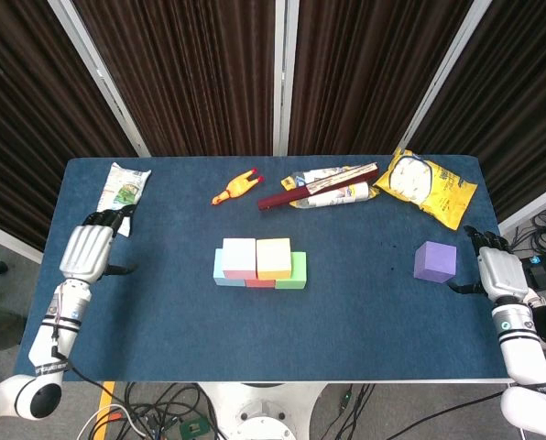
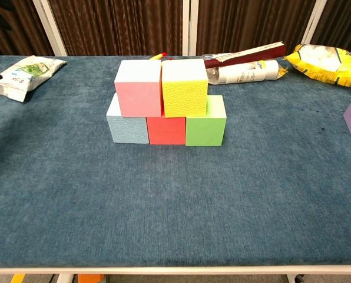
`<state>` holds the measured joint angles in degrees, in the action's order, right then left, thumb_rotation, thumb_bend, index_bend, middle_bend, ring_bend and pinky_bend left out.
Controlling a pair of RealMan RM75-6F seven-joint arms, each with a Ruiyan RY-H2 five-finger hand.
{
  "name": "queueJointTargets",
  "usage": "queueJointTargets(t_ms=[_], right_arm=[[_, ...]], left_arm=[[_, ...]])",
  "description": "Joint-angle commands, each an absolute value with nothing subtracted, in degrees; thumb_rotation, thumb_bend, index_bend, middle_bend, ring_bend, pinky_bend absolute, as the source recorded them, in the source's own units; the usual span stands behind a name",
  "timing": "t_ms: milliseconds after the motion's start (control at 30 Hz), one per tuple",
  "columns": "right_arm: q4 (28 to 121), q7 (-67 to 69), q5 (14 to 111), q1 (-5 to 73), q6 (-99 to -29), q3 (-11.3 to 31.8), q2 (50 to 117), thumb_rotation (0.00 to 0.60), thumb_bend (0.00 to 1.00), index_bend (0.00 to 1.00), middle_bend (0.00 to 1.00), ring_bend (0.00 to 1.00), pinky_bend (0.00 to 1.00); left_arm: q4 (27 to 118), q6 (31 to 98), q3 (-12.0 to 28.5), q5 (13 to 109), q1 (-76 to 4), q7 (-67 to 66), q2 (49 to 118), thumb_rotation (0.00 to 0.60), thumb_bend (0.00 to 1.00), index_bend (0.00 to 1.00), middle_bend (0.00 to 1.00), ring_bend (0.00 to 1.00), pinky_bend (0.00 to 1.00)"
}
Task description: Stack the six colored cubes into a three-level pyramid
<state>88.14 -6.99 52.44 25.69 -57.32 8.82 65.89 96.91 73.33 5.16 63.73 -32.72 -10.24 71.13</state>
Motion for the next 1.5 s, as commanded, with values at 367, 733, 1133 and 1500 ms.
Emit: queueJointTargets(t_ms=[367, 733, 1133, 1500], right_arm=[[77.4, -10.0, 52.3, 29.2, -53.7, 9.1, 74.1, 0.6, 0.1, 0.0, 0.24, 0.0, 0.0], [85.6, -4.2, 63.0, 27.8, -59.4, 10.8, 68.9, 0.6, 0.17, 0.26, 0.37, 0.1, 0.01], [109.8, -0.6, 73.3, 35.6, -53.4, 18.3, 49.5, 0.6, 0.17, 0.26, 0.37, 0.1, 0.01], [110.2, -11.3, 62.7, 51.1, -42.9, 20.2, 57.1, 0.6, 0.16, 0.26, 0.38, 0.1, 0.01]], left_arm=[[98.3, 71.6, 6.6, 65.7, -31.4, -9.9, 70.0, 0.6, 0.04, 0.14, 0.21, 0.14, 0.2], [98.8, 70.8, 7.7, 66.5, -30.5, -10.1, 69.4, 0.6, 0.04, 0.14, 0.21, 0.14, 0.2], [100.1, 69.4, 8.3, 66.0, -30.2, -12.0, 68.8, 0.6, 0.04, 0.14, 0.21, 0.14, 0.2], [101.0, 68.7, 8.7, 66.1, -29.8, -12.4, 68.7, 0.6, 0.04, 0.14, 0.21, 0.14, 0.2]])
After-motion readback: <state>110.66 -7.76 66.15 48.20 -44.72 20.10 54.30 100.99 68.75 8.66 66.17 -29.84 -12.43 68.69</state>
